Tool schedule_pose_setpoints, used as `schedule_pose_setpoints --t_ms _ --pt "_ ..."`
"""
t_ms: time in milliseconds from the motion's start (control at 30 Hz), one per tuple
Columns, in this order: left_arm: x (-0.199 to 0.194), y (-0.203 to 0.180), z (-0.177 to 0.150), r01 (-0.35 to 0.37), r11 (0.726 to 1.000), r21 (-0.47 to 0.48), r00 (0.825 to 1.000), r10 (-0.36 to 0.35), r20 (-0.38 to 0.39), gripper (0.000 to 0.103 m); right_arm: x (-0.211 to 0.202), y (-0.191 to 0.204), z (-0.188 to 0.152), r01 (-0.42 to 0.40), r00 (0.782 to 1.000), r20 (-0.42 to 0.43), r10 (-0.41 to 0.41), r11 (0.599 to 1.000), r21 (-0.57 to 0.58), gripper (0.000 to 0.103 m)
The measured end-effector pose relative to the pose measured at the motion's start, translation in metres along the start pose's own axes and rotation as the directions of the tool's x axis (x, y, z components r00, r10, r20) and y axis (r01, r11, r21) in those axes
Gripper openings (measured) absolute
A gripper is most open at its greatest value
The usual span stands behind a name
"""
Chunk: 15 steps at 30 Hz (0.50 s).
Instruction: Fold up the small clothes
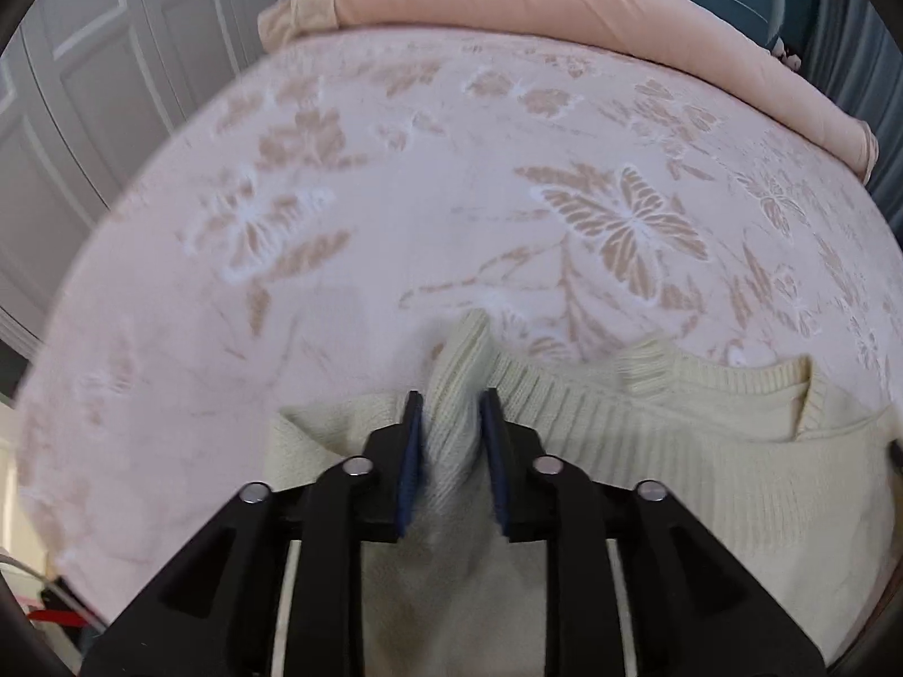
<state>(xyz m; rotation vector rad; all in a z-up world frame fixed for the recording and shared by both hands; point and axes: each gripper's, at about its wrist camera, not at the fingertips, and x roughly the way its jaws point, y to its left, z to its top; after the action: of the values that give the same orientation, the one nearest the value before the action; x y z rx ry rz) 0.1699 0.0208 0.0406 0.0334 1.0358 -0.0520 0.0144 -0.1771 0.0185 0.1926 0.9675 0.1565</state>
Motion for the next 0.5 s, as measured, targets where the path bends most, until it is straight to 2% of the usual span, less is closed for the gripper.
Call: schedule_pose_setpoints --t_ms 33,100,233,300,333,433,500 --pt "-0.008 -0.003 0.000 0.001 1.000 0.008 1.000 -0.001 0.012 0.027 0.009 0.003 -0.007 0.015 0.999 -0.032 -0.015 1.000 -0.012 0.021" --pt "-0.024 -0.013 -0.001 -0.001 0.999 0.032 1.000 0.000 0.026 0.033 0.007 0.003 -0.011 0.018 0.999 -0.033 -0.018 1.000 0.003 0.020" --pt "-0.045 -0.036 -0.010 0.009 0.997 0.072 1.000 -0.011 0.029 0.035 -0.017 0.001 -0.013 0.032 0.999 -0.002 -0.032 0.999 0.028 0.020" --pt "-0.051 -0.048 -0.017 0.021 0.995 0.096 1.000 -0.023 0.018 0.035 -0.007 -0.003 -0.022 0.067 0.996 -0.056 -0.065 0.997 0.030 0.020" --pt "-0.053 -0.053 -0.021 0.023 0.994 0.108 1.000 -0.025 0.014 0.035 -0.001 -0.007 -0.028 0.079 0.994 -0.083 -0.077 0.996 0.031 0.016" --pt "-0.057 -0.066 -0.039 0.041 0.989 0.139 0.999 -0.039 -0.022 0.035 -0.015 -0.007 -0.027 0.087 0.995 -0.062 -0.083 0.994 0.068 0.015" --pt "-0.055 -0.070 -0.053 0.044 0.987 0.151 0.998 -0.036 -0.051 0.035 -0.029 -0.002 -0.024 0.080 0.997 -0.012 -0.079 0.994 0.079 0.017"
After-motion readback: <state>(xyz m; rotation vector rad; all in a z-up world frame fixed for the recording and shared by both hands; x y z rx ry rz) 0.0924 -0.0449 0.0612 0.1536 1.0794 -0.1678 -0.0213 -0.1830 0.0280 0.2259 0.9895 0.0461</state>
